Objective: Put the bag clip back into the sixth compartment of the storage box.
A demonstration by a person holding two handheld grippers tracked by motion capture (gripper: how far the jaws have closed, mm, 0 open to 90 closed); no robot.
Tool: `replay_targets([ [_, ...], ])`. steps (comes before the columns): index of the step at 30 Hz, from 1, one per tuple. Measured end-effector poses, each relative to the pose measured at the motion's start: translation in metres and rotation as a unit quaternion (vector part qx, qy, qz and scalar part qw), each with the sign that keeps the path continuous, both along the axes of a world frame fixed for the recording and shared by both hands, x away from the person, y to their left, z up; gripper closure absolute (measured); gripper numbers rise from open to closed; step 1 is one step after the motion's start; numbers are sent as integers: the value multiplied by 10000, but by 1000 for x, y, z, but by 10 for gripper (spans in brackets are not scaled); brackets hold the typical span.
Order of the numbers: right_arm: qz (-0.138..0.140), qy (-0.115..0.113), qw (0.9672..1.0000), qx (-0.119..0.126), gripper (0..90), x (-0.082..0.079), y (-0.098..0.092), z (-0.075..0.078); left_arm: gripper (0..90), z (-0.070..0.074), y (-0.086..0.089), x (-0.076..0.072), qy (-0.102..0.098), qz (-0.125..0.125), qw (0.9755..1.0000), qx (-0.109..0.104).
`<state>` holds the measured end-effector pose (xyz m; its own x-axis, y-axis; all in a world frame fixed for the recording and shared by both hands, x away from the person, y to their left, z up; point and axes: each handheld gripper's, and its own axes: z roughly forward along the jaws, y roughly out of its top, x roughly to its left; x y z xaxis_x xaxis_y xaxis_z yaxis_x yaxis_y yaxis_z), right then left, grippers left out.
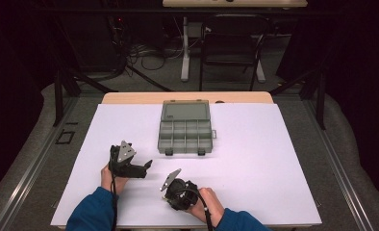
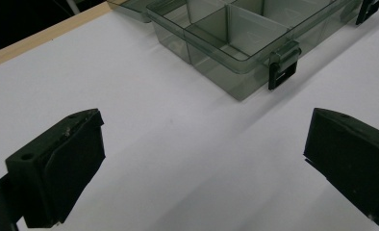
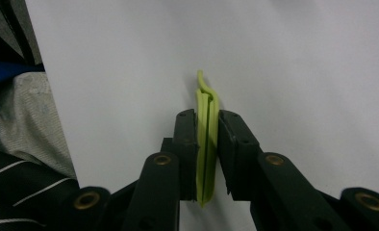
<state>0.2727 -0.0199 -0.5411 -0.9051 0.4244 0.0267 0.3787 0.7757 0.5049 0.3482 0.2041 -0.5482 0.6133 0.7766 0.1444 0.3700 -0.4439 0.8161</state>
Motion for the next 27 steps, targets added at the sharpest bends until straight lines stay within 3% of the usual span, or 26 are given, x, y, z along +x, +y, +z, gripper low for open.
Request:
replay_targets([
  [9, 23, 11, 9999, 144, 800, 1, -4, 0, 1, 0, 0, 0, -11, -36, 10000, -2],
  [27, -127, -287, 9989, 349, 802, 6, -18, 8, 0, 0, 0, 0, -10, -59, 10000, -15],
])
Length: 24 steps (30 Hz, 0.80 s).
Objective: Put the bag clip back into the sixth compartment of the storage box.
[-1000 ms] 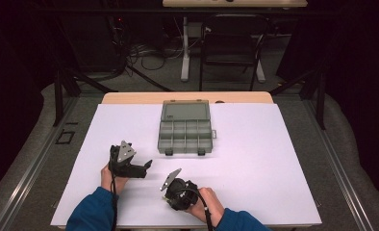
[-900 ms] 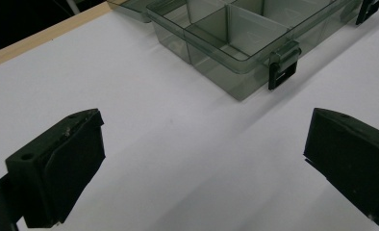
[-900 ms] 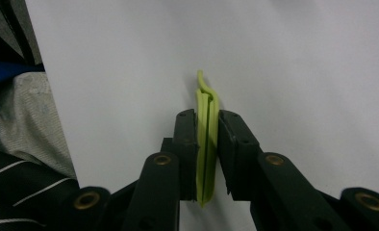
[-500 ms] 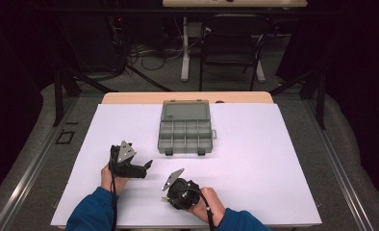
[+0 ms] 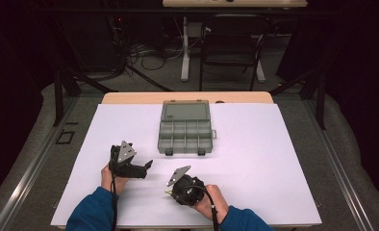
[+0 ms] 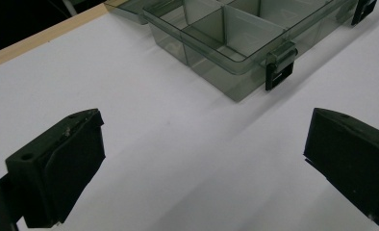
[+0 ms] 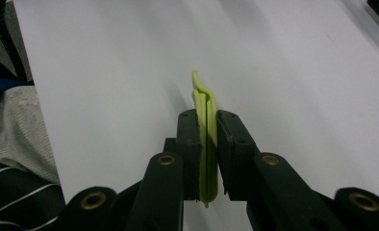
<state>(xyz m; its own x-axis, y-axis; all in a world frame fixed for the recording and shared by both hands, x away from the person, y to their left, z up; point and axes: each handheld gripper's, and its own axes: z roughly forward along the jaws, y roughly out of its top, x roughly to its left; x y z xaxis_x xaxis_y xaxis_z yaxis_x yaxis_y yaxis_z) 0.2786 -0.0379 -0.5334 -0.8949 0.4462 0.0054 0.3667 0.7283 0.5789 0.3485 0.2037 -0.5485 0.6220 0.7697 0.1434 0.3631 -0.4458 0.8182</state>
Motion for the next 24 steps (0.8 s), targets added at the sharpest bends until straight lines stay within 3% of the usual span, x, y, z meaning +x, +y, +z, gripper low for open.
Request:
replay_targets([
  [24, -444, -141, 9988, 118, 802, 18, -26, 7, 0, 0, 0, 0, -13, -6, 10000, -27],
])
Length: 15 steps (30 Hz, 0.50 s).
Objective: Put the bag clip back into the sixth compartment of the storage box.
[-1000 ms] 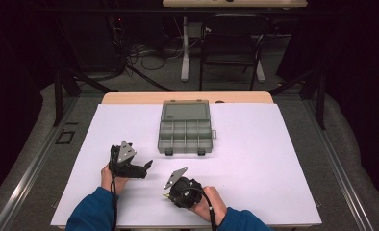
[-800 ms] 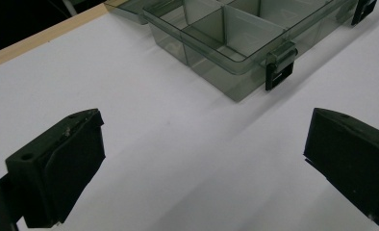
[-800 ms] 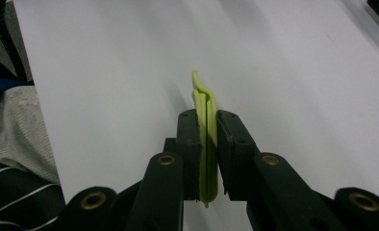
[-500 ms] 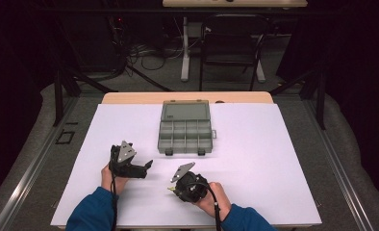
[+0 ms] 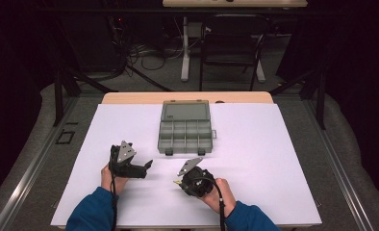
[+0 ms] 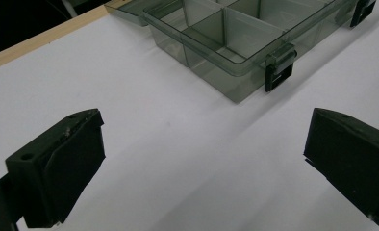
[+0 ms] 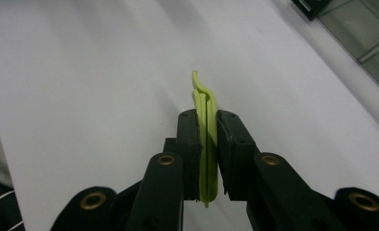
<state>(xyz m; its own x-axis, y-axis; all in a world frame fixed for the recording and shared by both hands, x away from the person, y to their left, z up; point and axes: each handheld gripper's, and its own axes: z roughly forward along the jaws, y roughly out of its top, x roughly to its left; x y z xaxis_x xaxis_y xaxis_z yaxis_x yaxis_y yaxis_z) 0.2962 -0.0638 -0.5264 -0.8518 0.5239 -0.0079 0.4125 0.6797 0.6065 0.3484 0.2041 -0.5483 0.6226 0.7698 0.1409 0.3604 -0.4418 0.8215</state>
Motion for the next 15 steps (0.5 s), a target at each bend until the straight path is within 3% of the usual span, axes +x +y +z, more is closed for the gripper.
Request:
replay_targets([
  [15, -302, -181, 9993, 90, 802, 10, -17, 5, 0, 1, 0, -1, -18, 4, 10000, 8],
])
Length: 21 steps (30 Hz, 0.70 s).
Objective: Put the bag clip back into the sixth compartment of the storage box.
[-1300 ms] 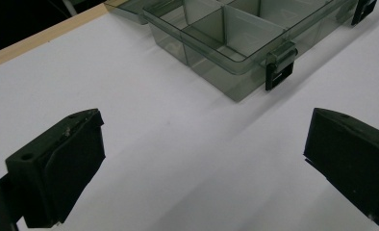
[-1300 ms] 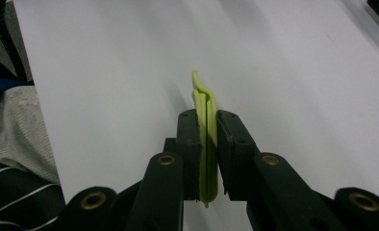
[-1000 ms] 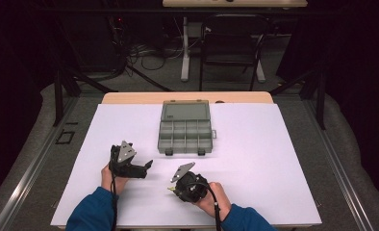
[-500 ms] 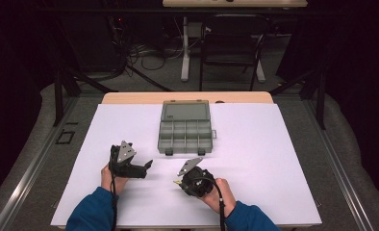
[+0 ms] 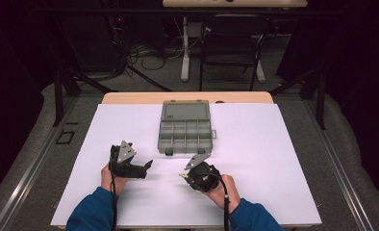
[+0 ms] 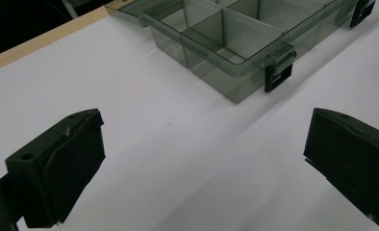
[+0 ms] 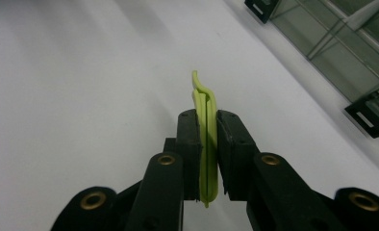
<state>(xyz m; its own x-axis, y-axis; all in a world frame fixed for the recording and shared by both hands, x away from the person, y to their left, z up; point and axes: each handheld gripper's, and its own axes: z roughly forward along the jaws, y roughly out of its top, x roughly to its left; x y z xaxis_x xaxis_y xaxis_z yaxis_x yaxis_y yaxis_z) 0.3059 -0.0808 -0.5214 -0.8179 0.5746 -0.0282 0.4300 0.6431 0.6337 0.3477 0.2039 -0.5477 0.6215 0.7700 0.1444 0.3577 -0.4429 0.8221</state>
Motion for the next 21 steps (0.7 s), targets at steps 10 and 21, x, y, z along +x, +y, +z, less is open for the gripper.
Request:
replay_targets([
  [10, -201, -88, 9998, 43, 803, 5, -11, 5, 1, 0, 0, 0, -2, 1, 10000, 2],
  [21, -364, -208, 9991, 100, 803, 12, -24, 10, 1, 0, 0, 0, -1, 1, 10000, 2],
])
